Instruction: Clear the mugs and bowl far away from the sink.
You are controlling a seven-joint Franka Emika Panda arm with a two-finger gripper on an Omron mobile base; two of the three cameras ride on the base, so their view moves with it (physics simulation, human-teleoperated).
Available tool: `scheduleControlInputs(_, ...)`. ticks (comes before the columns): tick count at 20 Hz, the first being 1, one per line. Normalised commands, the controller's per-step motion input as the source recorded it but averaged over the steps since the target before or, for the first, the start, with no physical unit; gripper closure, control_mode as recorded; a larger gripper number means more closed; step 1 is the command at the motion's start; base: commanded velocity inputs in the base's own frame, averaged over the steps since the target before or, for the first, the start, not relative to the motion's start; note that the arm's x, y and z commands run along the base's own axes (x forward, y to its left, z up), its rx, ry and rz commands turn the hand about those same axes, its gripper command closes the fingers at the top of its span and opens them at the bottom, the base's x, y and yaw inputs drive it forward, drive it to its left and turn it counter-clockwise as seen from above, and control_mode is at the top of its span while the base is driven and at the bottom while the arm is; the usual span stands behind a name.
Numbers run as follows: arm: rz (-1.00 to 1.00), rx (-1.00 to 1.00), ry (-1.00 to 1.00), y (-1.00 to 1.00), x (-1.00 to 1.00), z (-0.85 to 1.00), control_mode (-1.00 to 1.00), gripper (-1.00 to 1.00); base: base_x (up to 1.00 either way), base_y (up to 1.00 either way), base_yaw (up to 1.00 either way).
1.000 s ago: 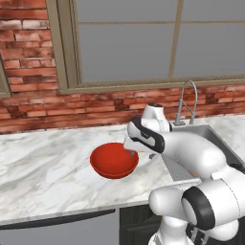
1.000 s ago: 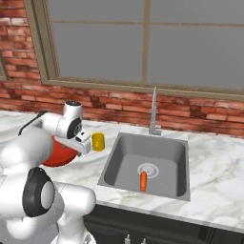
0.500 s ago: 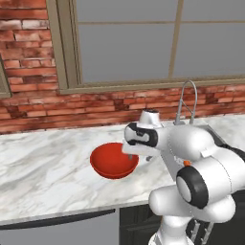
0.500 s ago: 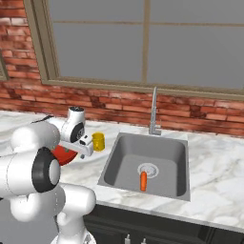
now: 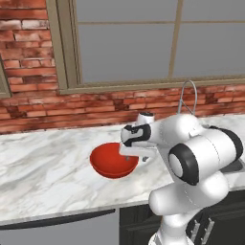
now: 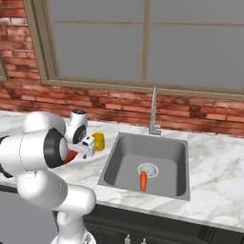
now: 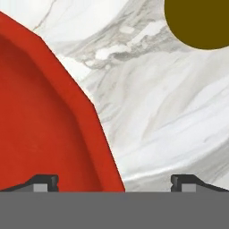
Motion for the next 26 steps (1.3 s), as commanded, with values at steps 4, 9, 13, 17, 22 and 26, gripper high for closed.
scheduleControlInputs(4, 0.03, 0.0, 0.0, 0.21, 0.1, -0.2, -1.0, -1.0, 0.0, 0.0, 0.0)
scheduleControlInputs(9, 0.02, 0.0, 0.0, 0.41, 0.0, -0.13, -1.0, 1.0, 0.0, 0.0, 0.0)
scheduleControlInputs(13, 0.02, 0.0, 0.0, 0.35, 0.0, -0.16, -1.0, 1.0, 0.0, 0.0, 0.0)
scheduleControlInputs(17, 0.0, 0.0, 0.0, 0.22, 0.0, -0.13, -1.0, 1.0, 0.0, 0.0, 0.0)
scheduleControlInputs(22, -0.08, 0.0, 0.0, 0.01, -0.27, 0.17, -1.0, 1.0, 0.0, 0.0, 0.0)
scheduleControlInputs(26, -0.25, 0.0, -0.12, 0.0, -0.44, 0.77, -1.0, 1.0, 0.0, 0.0, 0.0)
